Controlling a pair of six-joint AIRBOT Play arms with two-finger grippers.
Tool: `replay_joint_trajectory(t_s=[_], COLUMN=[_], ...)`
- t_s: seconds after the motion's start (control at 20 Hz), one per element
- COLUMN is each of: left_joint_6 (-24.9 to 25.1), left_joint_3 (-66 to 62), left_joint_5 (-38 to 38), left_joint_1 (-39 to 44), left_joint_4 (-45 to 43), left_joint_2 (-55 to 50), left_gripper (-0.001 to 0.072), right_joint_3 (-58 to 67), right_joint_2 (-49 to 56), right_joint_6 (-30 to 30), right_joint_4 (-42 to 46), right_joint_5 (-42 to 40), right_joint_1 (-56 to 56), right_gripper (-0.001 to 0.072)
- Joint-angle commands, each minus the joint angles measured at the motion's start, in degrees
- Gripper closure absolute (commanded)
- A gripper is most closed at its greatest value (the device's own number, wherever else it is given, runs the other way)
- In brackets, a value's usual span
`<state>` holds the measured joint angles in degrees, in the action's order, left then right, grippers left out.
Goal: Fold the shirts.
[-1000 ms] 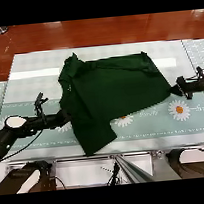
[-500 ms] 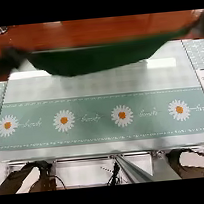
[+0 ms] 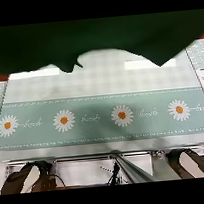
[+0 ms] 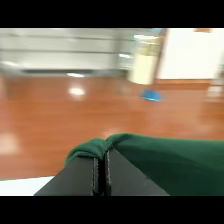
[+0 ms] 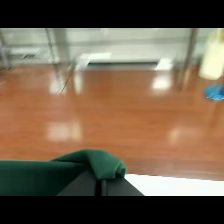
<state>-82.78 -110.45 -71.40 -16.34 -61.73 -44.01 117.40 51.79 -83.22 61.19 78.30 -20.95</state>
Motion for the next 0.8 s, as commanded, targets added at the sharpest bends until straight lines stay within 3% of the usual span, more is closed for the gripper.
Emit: replay_joint_trajectory(t_s=[0.0, 0.25, 0.5, 0.75], left_joint_6=[-2.45, -4.13, -2.80, -2.08], left_joint_3=[-3.13, 3.67, 24.17, 45.20], left_joint_5=[-4.70, -7.50, -7.02, 9.01], left_joint_1=[0.68, 3.87, 3.87, 3.87], left_joint_4=[-12.37, -19.98, -19.26, -5.62], left_joint_2=[7.39, 12.72, 11.74, 4.48], left_gripper=[0.0672, 0.0672, 0.0672, 0.0672], right_joint_3=[-3.67, -9.99, -21.46, -41.44], right_joint_2=[-9.99, -16.55, -16.46, -8.57], right_joint_6=[-0.83, -3.06, -1.99, 4.68], right_joint_4=[6.45, 10.19, 6.16, -3.04], right_joint_5=[5.79, 6.45, 5.73, -0.98], right_joint_1=[0.07, 0.07, 0.07, 0.11], right_gripper=[0.0680, 0.0680, 0.0680, 0.0680])
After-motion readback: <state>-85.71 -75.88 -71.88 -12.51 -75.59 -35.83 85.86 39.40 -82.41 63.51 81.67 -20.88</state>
